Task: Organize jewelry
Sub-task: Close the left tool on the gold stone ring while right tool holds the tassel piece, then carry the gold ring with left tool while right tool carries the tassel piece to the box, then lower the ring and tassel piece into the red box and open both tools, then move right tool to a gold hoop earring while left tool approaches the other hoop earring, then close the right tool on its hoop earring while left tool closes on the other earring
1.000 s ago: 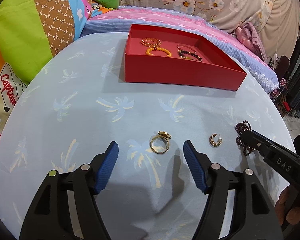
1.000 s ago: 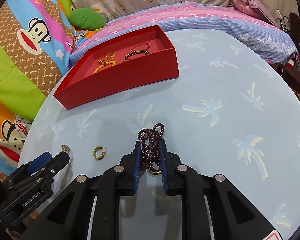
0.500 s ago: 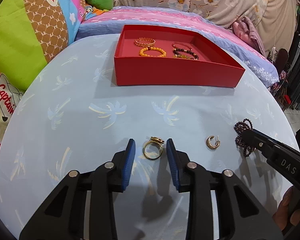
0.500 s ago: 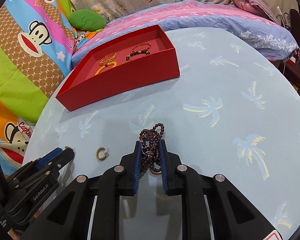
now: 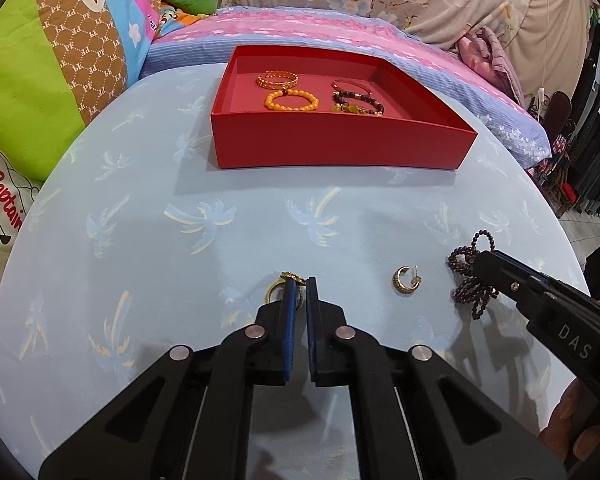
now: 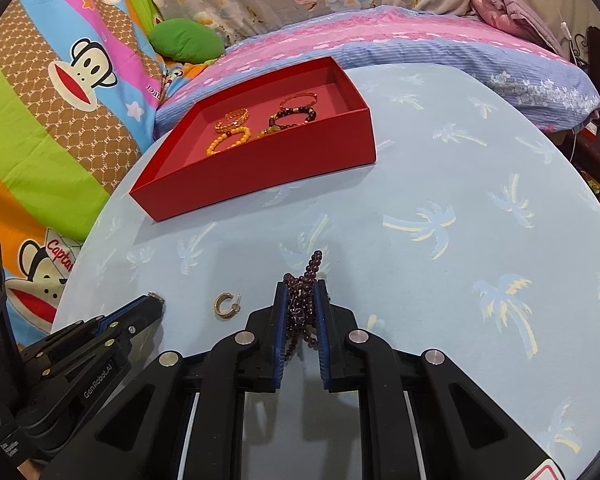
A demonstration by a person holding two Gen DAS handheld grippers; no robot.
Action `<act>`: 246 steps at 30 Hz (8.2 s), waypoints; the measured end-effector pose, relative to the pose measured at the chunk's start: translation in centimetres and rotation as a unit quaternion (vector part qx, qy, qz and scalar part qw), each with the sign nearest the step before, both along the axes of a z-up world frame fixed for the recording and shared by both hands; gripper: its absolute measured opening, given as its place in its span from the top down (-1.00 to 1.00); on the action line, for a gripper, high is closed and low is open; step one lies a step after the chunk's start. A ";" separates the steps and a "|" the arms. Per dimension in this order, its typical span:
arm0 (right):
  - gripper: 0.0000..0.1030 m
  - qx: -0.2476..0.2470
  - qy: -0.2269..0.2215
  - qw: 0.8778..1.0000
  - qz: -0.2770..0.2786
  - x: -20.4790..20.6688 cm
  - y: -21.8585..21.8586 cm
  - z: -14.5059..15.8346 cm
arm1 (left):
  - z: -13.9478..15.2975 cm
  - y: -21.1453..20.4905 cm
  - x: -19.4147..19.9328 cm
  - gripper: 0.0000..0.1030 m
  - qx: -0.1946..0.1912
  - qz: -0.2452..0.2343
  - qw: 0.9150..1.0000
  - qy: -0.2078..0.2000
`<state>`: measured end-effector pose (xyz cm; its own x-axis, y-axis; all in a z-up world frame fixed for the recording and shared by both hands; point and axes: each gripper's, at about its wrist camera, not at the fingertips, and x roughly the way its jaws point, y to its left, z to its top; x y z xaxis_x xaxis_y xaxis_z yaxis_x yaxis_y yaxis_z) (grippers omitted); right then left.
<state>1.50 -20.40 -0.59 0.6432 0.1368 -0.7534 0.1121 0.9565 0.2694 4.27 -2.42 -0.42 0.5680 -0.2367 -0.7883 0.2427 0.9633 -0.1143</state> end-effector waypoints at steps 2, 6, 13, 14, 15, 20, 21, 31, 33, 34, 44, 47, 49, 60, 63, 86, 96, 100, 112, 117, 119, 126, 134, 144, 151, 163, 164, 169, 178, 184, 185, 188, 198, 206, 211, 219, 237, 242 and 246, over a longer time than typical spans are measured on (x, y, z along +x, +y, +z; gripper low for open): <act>0.76 -0.002 -0.001 1.000 0.001 -0.2 0.0 0.1 | -0.1 0.1 0.0 0.92 0.000 0.002 1.000 0.003; 0.76 -0.001 -0.004 1.000 -0.005 -0.6 -0.4 0.4 | -0.1 0.9 -0.2 0.91 -0.011 0.008 1.000 0.007; 0.76 0.010 -0.020 1.000 -0.020 -1.4 -1.7 1.7 | 0.1 2.3 -0.7 0.16 -0.018 0.033 0.999 -0.002; 0.76 0.011 -0.021 0.999 -0.021 -1.4 -1.8 1.8 | 0.3 2.4 -0.8 0.13 -0.018 0.033 0.999 -0.007; 0.76 0.013 -0.021 0.999 -0.022 -1.4 -1.9 1.8 | 0.3 2.3 -0.8 0.12 -0.019 0.030 0.999 -0.008; 0.76 0.017 -0.017 1.000 -0.018 -1.4 -1.7 1.8 | 0.0 2.4 -0.6 0.12 -0.015 0.030 0.999 -0.005; 0.76 0.017 -0.017 1.000 -0.016 -1.5 -1.6 1.8 | 0.0 2.8 -0.6 0.12 -0.019 0.032 0.999 -0.006; 0.76 0.023 -0.013 1.000 -0.001 -1.4 -0.6 1.6 | -0.2 4.9 -0.9 0.12 -0.026 0.049 0.998 -0.005; 0.76 0.022 -0.012 1.000 0.003 -1.4 -0.3 1.6 | -0.3 4.6 -0.7 0.13 -0.019 0.047 0.999 -0.006; 0.76 0.022 -0.011 1.000 0.005 -1.4 -0.1 1.5 | -0.3 4.4 -0.6 0.13 -0.017 0.045 0.999 -0.006; 0.76 0.017 -0.009 1.000 0.014 -1.3 0.6 1.6 | -0.4 3.5 -0.5 0.57 -0.025 0.028 0.999 -0.001; 0.76 0.017 -0.009 1.000 0.016 -1.2 0.9 1.6 | -0.3 3.4 -0.5 0.59 -0.026 0.027 0.999 0.000; 0.76 0.016 -0.009 1.000 0.017 -1.2 1.0 1.7 | -0.3 3.4 -0.5 0.59 -0.028 0.026 0.999 0.002; 0.76 0.019 -0.015 1.000 0.019 -1.2 1.1 2.2 | 0.5 2.7 -0.6 0.59 -0.036 0.017 0.999 0.004; 0.76 0.019 -0.019 0.999 0.020 -1.1 1.1 2.5 | 0.9 2.5 -0.4 0.59 -0.038 0.014 0.999 0.000; 0.76 0.025 -0.068 0.996 0.051 10.0 -1.1 8.2 | 8.8 -2.1 10.1 0.59 -0.048 -0.022 0.996 -0.072; 0.76 0.030 -0.044 0.996 0.071 19.8 -0.9 8.5 | 8.9 -3.6 18.6 0.59 -0.037 -0.028 0.997 -0.063; 0.76 0.031 -0.029 0.996 0.073 23.1 -0.9 7.7 | 8.5 -4.0 21.6 0.59 -0.030 -0.026 0.998 -0.055; 0.76 0.047 0.031 0.996 0.070 27.8 -1.2 3.8 | 5.6 -5.4 26.3 0.76 -0.029 -0.028 0.999 -0.010; 0.65 0.043 0.031 0.997 0.064 28.0 -1.2 3.4 | 5.1 -5.4 26.7 0.76 -0.027 -0.021 0.999 -0.003; 0.65 0.046 0.030 0.997 0.062 28.0 -1.4 3.4 | 5.0 -5.3 26.6 0.75 -0.024 -0.019 1.000 -0.004; 0.65 0.041 0.017 0.997 0.060 26.7 -1.6 4.3 | 5.2 -5.1 25.8 0.50 -0.011 -0.012 1.000 -0.012; 0.65 0.023 -0.008 0.998 0.065 23.0 -0.7 6.2 | 6.4 -5.5 22.8 0.40 0.005 -0.018 0.999 -0.030; 0.64 0.024 -0.027 0.997 0.061 16.7 -0.6 8.3 | 8.3 -5.4 17.0 0.40 0.001 -0.023 0.999 -0.041; 0.64 0.013 -0.036 0.997 0.062 11.9 -0.1 8.8 | 8.6 -4.9 12.2 0.40 -0.005 -0.027 0.999 -0.041; 0.64 -0.021 -0.022 0.998 0.055 3.9 0.4 6.4 | 5.2 -4.8 5.0 0.39 -0.005 -0.036 0.999 -0.011; 0.64 -0.020 -0.019 0.998 0.054 3.4 0.3 6.0 | 4.9 -4.7 4.5 0.39 -0.004 -0.036 0.999 -0.010; 0.64 -0.014 -0.002 0.999 0.051 1.4 0.5 4.4 | 3.4 -4.7 2.2 0.26 0.015 -0.033 0.999 -0.013; 0.43 -0.065 0.017 0.997 0.049 -1.4 1.1 1.3 | 1.6 -2.7 -0.2 0.14 0.012 -0.017 1.000 -0.005; 0.43 -0.064 0.027 0.997 0.045 -2.0 0.9 -0.1 | 0.5 -2.2 -0.9 0.12 0.009 -0.013 1.000 0.007; 0.43 -0.065 0.027 0.997 0.044 -1.9 0.9 -0.2 | 0.4 -2.2 -0.9 0.12 0.010 -0.012 1.000 0.009; 0.43 -0.068 0.026 0.996 0.043 -1.7 1.0 -0.4 | 0.1 -2.3 -1.1 0.12 0.010 -0.013 1.000 0.013; 0.60 -0.083 0.023 0.996 0.039 -1.1 1.2 -0.8 | -0.1 -2.9 -1.0 0.12 0.014 -0.018 1.000 0.014; 0.70 -0.082 0.021 0.996 0.033 -1.2 1.1 -0.8 | -0.1 -3.7 -0.8 0.12 0.011 -0.025 1.000 0.014; 0.70 -0.068 0.021 0.997 0.026 -1.4 0.5 -0.7 | -0.1 -4.4 -0.9 0.11 0.011 -0.035 0.999 0.012; 0.70 -0.060 0.021 0.998 0.018 -1.4 -0.3 -0.5 | -0.2 -5.3 -0.3 0.13 0.015 -0.039 0.999 0.001; 0.70 -0.047 0.023 0.999 0.015 -1.3 -0.5 -0.6 | -0.4 -6.0 -0.3 0.58 0.030 -0.044 0.999 -0.009; 0.70 -0.048 0.018 0.999 0.015 -1.4 -0.3 -0.2 | -0.3 -5.9 -0.3 0.66 0.026 -0.042 0.999 -0.004; 0.70 -0.048 0.017 0.999 0.015 -1.5 -0.2 0.0 | -0.3 -5.8 -0.4 0.66 0.027 -0.042 0.999 -0.003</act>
<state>0.00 -20.61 -0.61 0.6144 0.0822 -0.7847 0.0901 0.9807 0.1733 3.82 -8.21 -0.77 0.5531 -0.2418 -0.7972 0.3238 0.9441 -0.0616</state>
